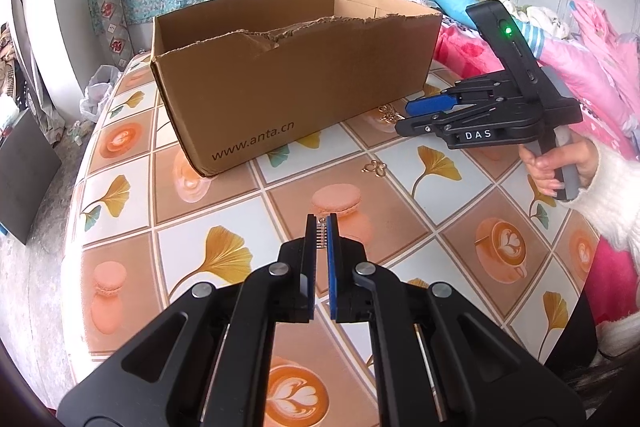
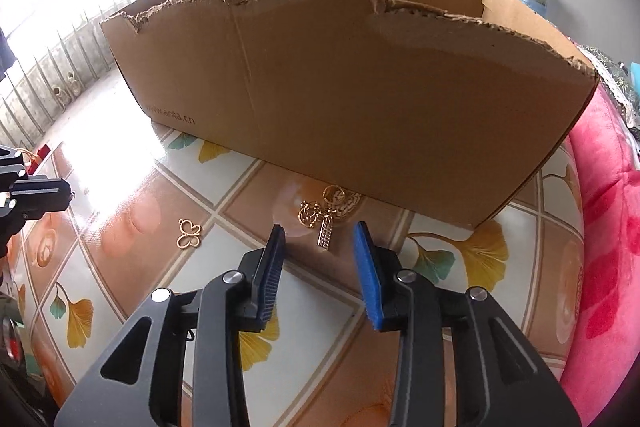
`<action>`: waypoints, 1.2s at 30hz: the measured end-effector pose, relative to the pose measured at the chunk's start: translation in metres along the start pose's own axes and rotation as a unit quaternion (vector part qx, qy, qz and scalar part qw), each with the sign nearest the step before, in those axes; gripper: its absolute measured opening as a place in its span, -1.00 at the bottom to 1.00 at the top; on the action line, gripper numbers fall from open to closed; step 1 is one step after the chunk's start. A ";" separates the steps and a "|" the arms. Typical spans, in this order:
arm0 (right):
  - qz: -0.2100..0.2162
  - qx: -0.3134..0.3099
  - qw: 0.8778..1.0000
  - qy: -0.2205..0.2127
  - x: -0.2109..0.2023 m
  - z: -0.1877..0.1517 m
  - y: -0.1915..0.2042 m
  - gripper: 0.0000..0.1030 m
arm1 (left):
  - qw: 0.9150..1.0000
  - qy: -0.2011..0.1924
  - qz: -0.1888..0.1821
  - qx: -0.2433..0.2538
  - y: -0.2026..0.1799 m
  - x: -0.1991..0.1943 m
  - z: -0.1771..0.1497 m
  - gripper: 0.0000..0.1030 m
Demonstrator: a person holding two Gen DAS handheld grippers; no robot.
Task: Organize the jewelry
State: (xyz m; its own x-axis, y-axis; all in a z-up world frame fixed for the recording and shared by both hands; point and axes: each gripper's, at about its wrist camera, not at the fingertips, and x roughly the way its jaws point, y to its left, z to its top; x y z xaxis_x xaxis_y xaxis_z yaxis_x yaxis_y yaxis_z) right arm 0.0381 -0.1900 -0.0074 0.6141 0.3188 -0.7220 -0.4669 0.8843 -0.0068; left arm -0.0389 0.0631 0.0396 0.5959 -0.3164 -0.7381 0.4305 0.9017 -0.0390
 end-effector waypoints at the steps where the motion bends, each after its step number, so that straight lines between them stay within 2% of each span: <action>1: 0.005 0.005 1.000 0.001 -0.001 0.000 -0.002 -0.38 | 1.000 0.001 0.000 -0.002 0.001 0.000 0.000 -0.92; 4: 0.014 0.018 1.000 0.004 -0.002 0.001 -0.012 -0.93 | 1.000 0.001 -0.001 -0.007 0.004 0.001 0.000 -0.92; 6: 0.003 0.008 1.000 0.003 -0.002 0.000 -0.009 -0.93 | 1.000 0.000 -0.001 -0.006 0.003 0.002 -0.001 -0.92; 10: -0.062 -0.040 0.997 -0.006 -0.002 -0.001 0.012 -0.97 | 1.000 0.000 -0.001 -0.005 0.000 0.003 -0.001 -0.92; 12: -0.099 -0.049 0.993 -0.029 -0.008 -0.004 0.016 -0.97 | 1.000 0.000 -0.002 -0.004 -0.001 0.002 -0.001 -0.92; 13: -0.105 -0.049 0.992 -0.043 -0.014 -0.006 0.017 -0.97 | 1.000 0.000 -0.001 -0.003 -0.001 0.001 -0.002 -0.92; 17: -0.110 -0.044 0.992 -0.042 -0.026 -0.004 0.015 -0.97 | 1.000 0.003 -0.003 -0.005 0.000 -0.001 -0.002 -0.92; 18: -0.123 -0.047 0.990 -0.052 -0.031 -0.004 0.016 -0.97 | 1.000 0.002 -0.001 -0.004 0.000 -0.002 -0.002 -0.92; 23: -0.130 -0.063 0.987 -0.074 -0.061 0.000 0.026 -0.97 | 1.000 -0.005 0.000 -0.007 0.001 -0.006 0.001 -0.92; 28: -0.118 -0.062 0.986 -0.097 -0.087 0.008 0.037 -0.97 | 1.000 -0.014 0.002 0.000 -0.003 -0.014 0.009 -0.92; 32: -0.082 -0.048 0.990 -0.105 -0.108 0.020 0.035 -0.97 | 1.000 -0.026 0.004 0.006 -0.006 -0.023 0.020 -0.92; 36: -0.079 -0.051 0.988 -0.123 -0.133 0.032 0.033 -0.97 | 0.999 -0.039 0.005 0.010 -0.009 -0.033 0.036 -0.92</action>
State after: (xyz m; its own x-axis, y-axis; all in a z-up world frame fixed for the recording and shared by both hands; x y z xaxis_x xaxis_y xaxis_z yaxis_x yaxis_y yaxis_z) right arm -0.0387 -0.1920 0.1100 0.8145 0.2645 -0.5164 -0.4074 0.8944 -0.1844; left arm -0.0380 0.0546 0.0883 0.6508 -0.3293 -0.6841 0.4368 0.8994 -0.0174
